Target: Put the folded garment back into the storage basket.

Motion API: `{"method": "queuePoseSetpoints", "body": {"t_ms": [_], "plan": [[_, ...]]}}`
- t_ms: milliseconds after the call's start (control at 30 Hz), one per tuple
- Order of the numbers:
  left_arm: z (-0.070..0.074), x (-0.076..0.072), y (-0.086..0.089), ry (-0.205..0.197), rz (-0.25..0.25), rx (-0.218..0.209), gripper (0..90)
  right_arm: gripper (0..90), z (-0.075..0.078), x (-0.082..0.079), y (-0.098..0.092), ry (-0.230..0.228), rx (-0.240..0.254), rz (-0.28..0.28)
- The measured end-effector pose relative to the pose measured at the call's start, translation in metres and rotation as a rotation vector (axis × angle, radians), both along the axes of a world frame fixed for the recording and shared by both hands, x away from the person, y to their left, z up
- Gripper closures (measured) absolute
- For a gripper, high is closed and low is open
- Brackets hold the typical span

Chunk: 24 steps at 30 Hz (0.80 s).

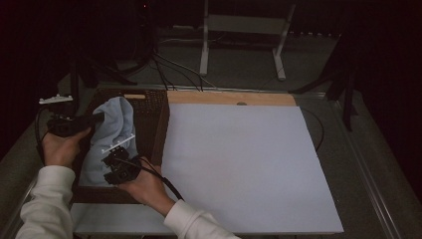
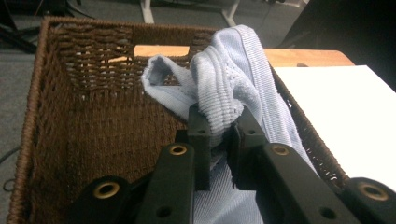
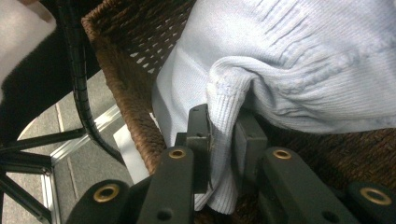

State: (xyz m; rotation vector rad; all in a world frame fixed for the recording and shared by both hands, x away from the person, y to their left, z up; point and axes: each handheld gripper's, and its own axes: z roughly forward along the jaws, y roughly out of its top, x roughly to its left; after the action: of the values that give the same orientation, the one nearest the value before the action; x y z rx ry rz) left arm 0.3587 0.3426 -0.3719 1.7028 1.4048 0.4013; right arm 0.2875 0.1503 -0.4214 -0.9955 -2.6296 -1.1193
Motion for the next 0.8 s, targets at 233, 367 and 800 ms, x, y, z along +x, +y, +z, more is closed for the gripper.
{"method": "queuePoseSetpoints", "body": {"t_ms": [233,367,800], "plan": [[-0.002,0.005,-0.008,-0.040,0.045,-0.011,20.0,18.6,0.008,-0.005,-0.003,-0.140,-0.001,-0.010],[-0.002,0.006,-0.012,-0.036,0.043,-0.012,15.6,12.1,0.006,-0.004,-0.006,-0.136,0.002,0.002],[0.000,0.004,-0.015,-0.081,0.037,-0.027,0.2,4.2,0.005,-0.001,-0.013,-0.137,0.034,-0.009]]}}
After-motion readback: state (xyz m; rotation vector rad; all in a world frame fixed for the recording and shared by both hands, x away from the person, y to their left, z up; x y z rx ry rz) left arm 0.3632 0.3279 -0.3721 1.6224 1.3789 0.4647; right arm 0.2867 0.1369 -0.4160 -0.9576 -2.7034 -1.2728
